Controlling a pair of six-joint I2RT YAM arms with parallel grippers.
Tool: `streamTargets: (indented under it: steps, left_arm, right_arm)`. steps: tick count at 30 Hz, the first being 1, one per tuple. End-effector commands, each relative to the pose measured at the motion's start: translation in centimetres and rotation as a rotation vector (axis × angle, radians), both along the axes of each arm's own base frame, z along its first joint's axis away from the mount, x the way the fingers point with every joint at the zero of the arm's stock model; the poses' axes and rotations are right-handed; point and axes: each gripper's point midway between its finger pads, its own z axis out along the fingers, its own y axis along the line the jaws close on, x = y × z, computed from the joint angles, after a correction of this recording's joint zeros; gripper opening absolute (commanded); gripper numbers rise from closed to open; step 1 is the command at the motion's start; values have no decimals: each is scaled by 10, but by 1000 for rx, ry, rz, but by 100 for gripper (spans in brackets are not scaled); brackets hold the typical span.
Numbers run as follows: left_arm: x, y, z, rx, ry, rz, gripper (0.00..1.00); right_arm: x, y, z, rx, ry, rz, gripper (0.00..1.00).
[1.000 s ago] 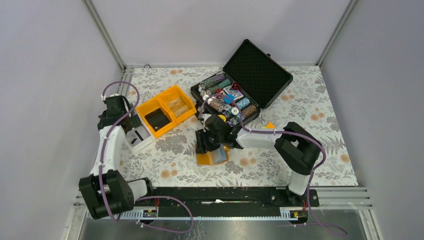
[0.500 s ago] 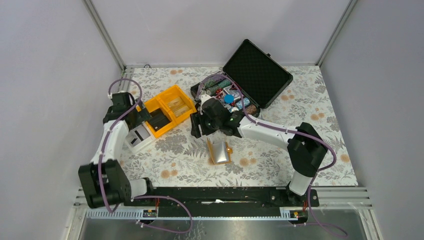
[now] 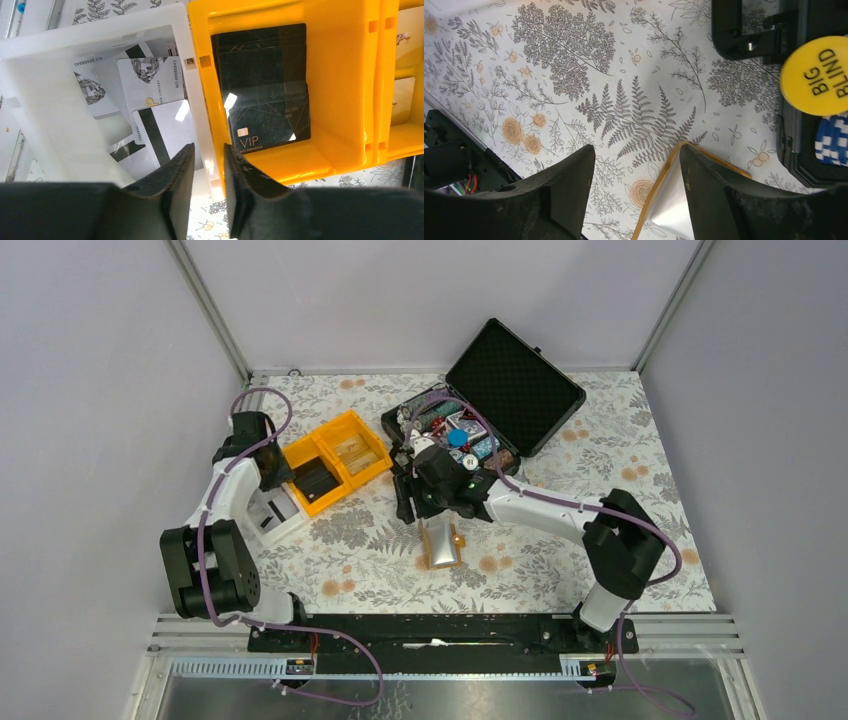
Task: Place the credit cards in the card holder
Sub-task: Move the storage box to the center of the board.
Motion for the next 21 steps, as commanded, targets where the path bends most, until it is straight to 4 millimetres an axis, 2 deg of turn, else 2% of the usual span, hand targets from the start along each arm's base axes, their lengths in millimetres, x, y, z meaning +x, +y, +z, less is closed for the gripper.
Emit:
streamTargets:
  steps: [1,3,8,16,21]
  left_arm:
    - [-4,22,2,124,51,-4,23]
    - [-10,25,-1,143,70,0,18]
    - [-18,16,-4,158,87,-30,0]
    - [-46,-1,-9,132,88,-57,0]
    - [-51,-16,-10,76,70,-78,0]
  right_arm:
    - [13,-14,33,42,-90,-58,70]
    - [14,-21,38,43,-106,-73,70]
    - [15,-37,52,59,-142,-104,72]
    - [11,-50,66,91,-177,-134,73]
    - [11,-50,67,98,-179,-136,73]
